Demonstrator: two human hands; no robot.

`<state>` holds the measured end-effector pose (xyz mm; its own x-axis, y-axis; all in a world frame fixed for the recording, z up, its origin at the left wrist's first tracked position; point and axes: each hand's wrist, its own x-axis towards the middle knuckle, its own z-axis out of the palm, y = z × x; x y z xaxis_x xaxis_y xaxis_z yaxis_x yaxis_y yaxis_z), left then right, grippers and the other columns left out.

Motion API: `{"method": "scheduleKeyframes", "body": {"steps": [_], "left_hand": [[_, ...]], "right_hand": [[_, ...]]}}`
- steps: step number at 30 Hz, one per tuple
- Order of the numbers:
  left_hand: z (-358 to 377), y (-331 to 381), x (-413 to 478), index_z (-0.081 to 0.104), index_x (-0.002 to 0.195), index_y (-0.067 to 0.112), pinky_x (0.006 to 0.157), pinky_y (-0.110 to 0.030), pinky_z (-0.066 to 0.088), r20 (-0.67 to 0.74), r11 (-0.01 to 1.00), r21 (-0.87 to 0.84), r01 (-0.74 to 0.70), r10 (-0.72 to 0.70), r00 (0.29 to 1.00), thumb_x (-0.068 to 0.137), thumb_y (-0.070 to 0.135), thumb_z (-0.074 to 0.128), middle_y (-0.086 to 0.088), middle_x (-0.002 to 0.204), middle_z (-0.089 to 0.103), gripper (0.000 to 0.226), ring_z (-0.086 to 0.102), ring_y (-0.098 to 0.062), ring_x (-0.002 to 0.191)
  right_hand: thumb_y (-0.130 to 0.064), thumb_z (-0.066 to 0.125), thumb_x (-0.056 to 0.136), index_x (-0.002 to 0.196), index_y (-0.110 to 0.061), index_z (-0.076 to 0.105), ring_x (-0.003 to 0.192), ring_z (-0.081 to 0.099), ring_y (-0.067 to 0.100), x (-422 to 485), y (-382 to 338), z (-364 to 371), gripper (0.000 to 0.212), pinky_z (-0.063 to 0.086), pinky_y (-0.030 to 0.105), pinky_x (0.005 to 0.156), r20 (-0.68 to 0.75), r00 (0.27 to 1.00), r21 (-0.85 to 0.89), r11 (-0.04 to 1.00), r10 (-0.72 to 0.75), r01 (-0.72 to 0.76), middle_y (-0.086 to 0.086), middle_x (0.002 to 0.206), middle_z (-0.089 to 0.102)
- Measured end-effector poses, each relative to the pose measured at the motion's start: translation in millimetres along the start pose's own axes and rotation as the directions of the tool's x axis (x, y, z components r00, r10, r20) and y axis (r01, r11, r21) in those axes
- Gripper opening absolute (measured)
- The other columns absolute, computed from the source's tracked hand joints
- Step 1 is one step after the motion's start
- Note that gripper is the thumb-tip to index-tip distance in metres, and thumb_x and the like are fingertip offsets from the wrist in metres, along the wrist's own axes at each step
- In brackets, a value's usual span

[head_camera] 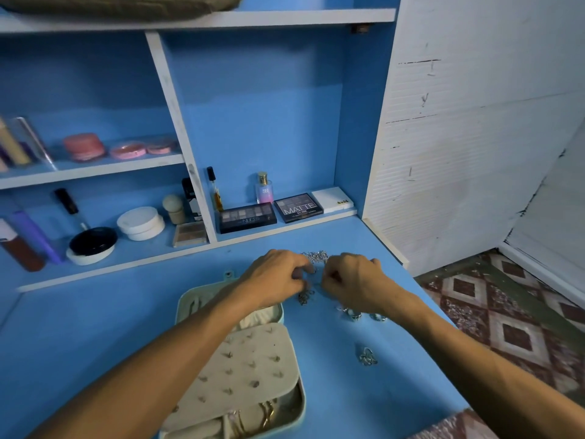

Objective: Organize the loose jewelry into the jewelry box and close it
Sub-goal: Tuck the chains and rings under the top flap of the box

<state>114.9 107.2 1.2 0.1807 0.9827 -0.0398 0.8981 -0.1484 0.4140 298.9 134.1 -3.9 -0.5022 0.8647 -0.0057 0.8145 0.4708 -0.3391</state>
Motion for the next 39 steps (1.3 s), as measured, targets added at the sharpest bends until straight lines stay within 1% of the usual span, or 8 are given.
{"method": "scheduleKeyframes", "body": {"steps": [6, 9, 13, 16, 21, 26, 33, 39], "left_hand": [[-26, 12, -5, 0.069, 0.123, 0.022, 0.103, -0.031, 0.051, 0.016, 0.843, -0.532, -0.086, 0.111, 0.994, 0.096, 0.016, 0.067, 0.007, 0.107, 0.077, 0.028, 0.069, -0.005, 0.107], [-39, 13, -8, 0.072, 0.117, 0.016, 0.105, -0.031, 0.05, 0.013, 0.807, -0.584, -0.089, 0.119, 0.993, 0.097, 0.012, 0.065, 0.004, 0.104, 0.078, 0.021, 0.069, -0.006, 0.108], [-52, 13, -13, 0.074, 0.114, 0.012, 0.103, -0.023, 0.049, 0.004, 0.808, -0.582, -0.096, 0.12, 0.993, 0.098, 0.02, 0.066, 0.006, 0.109, 0.077, 0.02, 0.068, -0.006, 0.111], [-62, 16, -17, 0.074, 0.113, 0.019, 0.093, -0.017, 0.051, 0.028, 0.808, -0.582, -0.09, 0.13, 0.991, 0.099, 0.023, 0.064, 0.011, 0.108, 0.076, 0.018, 0.066, 0.002, 0.108], [-63, 18, -20, 0.073, 0.105, 0.026, 0.101, -0.038, 0.054, 0.024, 0.798, -0.6, -0.057, 0.089, 0.996, 0.098, 0.027, 0.065, 0.004, 0.112, 0.075, 0.011, 0.068, -0.011, 0.111], [-62, 21, -23, 0.075, 0.099, 0.018, 0.1, -0.041, 0.055, -0.027, 0.776, -0.629, -0.047, 0.039, 0.999, 0.099, 0.03, 0.061, 0.0, 0.104, 0.077, 0.018, 0.07, -0.009, 0.103], [-81, 36, -25, 0.073, 0.105, 0.01, 0.085, -0.028, 0.056, -0.249, 0.682, -0.705, -0.196, 0.02, 0.968, 0.1, 0.026, 0.059, -0.002, 0.094, 0.076, 0.021, 0.07, -0.011, 0.091], [-97, 40, -25, 0.072, 0.095, 0.012, 0.076, -0.025, 0.051, -0.295, 0.605, -0.764, -0.223, -0.02, 0.955, 0.102, 0.023, 0.058, -0.003, 0.092, 0.074, 0.019, 0.066, -0.012, 0.083]], "right_hand": [[-0.028, 0.059, 0.09, 0.086, -0.018, 0.064, 0.062, 0.055, 0.015, 8, -3, -43, 0.012, 0.046, 0.037, 0.061, 0.043, 0.997, 0.482, 0.875, -0.071, 0.042, 0.0, 0.072, 0.067], [-0.029, 0.06, 0.086, 0.088, -0.013, 0.067, 0.076, 0.065, 0.03, 10, -5, -52, 0.018, 0.053, 0.059, 0.072, 0.01, 0.989, 0.603, 0.79, -0.145, 0.11, 0.008, 0.081, 0.074], [-0.016, 0.061, 0.092, 0.092, -0.006, 0.067, 0.073, 0.061, 0.022, 12, -11, -58, 0.012, 0.051, 0.062, 0.076, -0.068, 0.98, 0.648, 0.738, -0.189, 0.187, 0.018, 0.08, 0.07], [-0.01, 0.06, 0.097, 0.099, -0.008, 0.065, 0.072, 0.06, 0.018, 12, -14, -63, 0.006, 0.05, 0.047, 0.074, -0.092, 0.974, 0.677, 0.704, -0.208, 0.214, 0.014, 0.071, 0.065], [0.004, 0.053, 0.095, 0.106, 0.0, 0.065, 0.069, 0.058, 0.009, 11, -24, -78, 0.017, 0.047, 0.015, 0.066, -0.137, 0.967, 0.733, 0.635, -0.216, 0.246, 0.01, 0.076, 0.066], [-0.003, 0.054, 0.096, 0.1, -0.011, 0.068, 0.073, 0.056, 0.013, 14, -27, -86, 0.018, 0.043, 0.03, 0.074, -0.154, 0.97, 0.779, 0.581, -0.187, 0.235, 0.002, 0.075, 0.065], [-0.024, 0.051, 0.102, 0.098, -0.015, 0.067, 0.083, 0.067, 0.017, 18, -32, -72, 0.019, 0.045, 0.037, 0.086, -0.029, 0.992, 0.981, 0.187, -0.122, 0.052, 0.004, 0.088, 0.065], [-0.065, 0.032, 0.097, 0.106, -0.015, 0.069, 0.098, 0.069, 0.03, 20, -45, -43, 0.062, 0.044, 0.043, 0.103, 0.199, 0.943, 0.959, 0.249, -0.267, -0.132, 0.014, 0.101, 0.072]]}}
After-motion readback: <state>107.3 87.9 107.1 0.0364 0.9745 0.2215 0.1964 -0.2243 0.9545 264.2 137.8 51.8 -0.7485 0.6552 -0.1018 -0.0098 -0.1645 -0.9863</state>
